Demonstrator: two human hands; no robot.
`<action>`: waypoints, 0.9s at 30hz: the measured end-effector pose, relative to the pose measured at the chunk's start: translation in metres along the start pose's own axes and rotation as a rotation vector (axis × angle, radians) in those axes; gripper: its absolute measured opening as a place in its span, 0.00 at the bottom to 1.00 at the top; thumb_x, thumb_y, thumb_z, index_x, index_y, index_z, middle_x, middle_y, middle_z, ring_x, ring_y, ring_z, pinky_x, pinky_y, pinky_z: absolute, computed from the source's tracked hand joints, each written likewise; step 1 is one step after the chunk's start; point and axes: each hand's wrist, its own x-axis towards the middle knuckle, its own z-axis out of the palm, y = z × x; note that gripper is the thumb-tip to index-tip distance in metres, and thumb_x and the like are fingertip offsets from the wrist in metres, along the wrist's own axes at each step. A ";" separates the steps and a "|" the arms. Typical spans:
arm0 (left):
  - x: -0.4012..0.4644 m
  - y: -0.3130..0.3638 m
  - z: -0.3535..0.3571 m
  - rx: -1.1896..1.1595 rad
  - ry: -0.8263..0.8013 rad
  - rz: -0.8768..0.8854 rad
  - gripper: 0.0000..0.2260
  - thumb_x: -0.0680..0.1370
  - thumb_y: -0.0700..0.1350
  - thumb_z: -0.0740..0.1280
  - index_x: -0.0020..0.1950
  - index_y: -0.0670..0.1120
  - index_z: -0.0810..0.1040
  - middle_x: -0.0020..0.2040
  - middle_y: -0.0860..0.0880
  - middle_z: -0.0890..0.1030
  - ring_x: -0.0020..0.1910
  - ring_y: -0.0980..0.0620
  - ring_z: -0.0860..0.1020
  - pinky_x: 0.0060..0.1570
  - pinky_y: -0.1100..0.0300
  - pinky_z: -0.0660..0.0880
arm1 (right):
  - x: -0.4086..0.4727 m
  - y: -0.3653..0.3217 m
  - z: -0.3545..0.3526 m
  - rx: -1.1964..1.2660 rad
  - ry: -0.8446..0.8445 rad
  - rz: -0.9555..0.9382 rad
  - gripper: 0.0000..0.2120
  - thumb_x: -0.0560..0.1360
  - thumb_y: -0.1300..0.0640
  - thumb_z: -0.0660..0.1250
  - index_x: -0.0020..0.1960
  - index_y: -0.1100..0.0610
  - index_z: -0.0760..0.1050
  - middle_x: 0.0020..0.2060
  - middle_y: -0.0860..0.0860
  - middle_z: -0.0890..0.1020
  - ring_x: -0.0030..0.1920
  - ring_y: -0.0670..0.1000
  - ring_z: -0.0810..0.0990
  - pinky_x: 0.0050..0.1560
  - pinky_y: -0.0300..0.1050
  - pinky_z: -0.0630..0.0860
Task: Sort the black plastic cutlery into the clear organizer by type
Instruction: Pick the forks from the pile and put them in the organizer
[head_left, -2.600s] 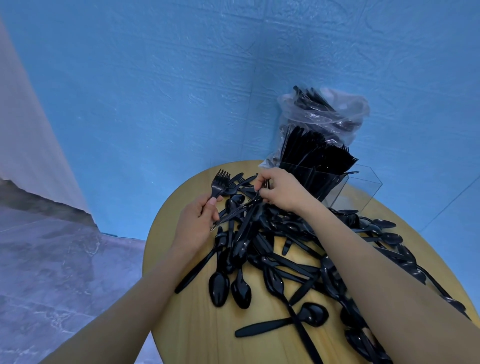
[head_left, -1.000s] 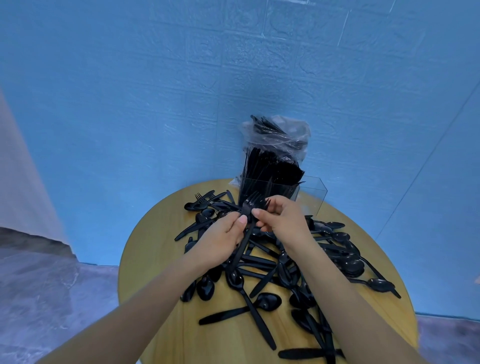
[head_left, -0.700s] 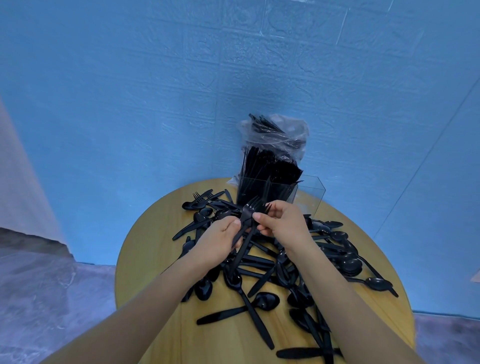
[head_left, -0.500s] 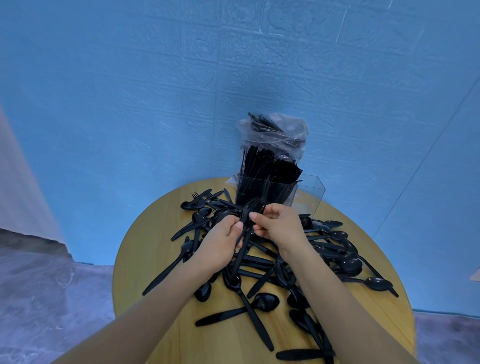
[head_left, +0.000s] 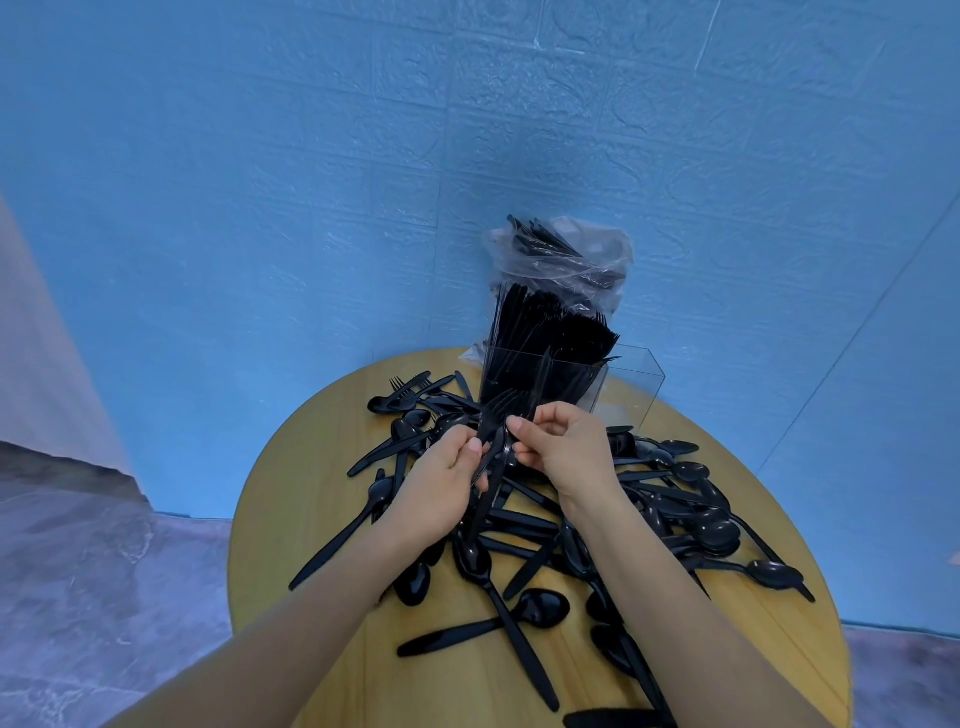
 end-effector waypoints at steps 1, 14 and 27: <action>0.001 -0.001 -0.001 -0.010 0.012 -0.018 0.13 0.83 0.45 0.51 0.52 0.40 0.72 0.37 0.50 0.75 0.34 0.57 0.71 0.33 0.69 0.68 | 0.000 0.001 0.000 -0.004 -0.007 -0.003 0.06 0.73 0.65 0.71 0.40 0.61 0.74 0.29 0.51 0.77 0.26 0.42 0.77 0.31 0.34 0.76; 0.003 0.001 -0.003 -0.060 -0.051 -0.040 0.12 0.83 0.47 0.50 0.48 0.48 0.72 0.38 0.52 0.76 0.35 0.57 0.72 0.37 0.64 0.67 | 0.001 0.003 0.021 0.030 -0.001 -0.102 0.10 0.73 0.68 0.68 0.43 0.58 0.69 0.37 0.52 0.75 0.26 0.43 0.75 0.30 0.34 0.75; 0.008 -0.013 -0.023 -0.158 0.007 0.000 0.12 0.83 0.46 0.51 0.42 0.44 0.65 0.32 0.50 0.65 0.23 0.60 0.62 0.22 0.69 0.61 | 0.020 0.005 0.055 -0.680 -0.150 -0.500 0.20 0.82 0.57 0.51 0.74 0.56 0.61 0.62 0.55 0.72 0.60 0.51 0.72 0.56 0.38 0.66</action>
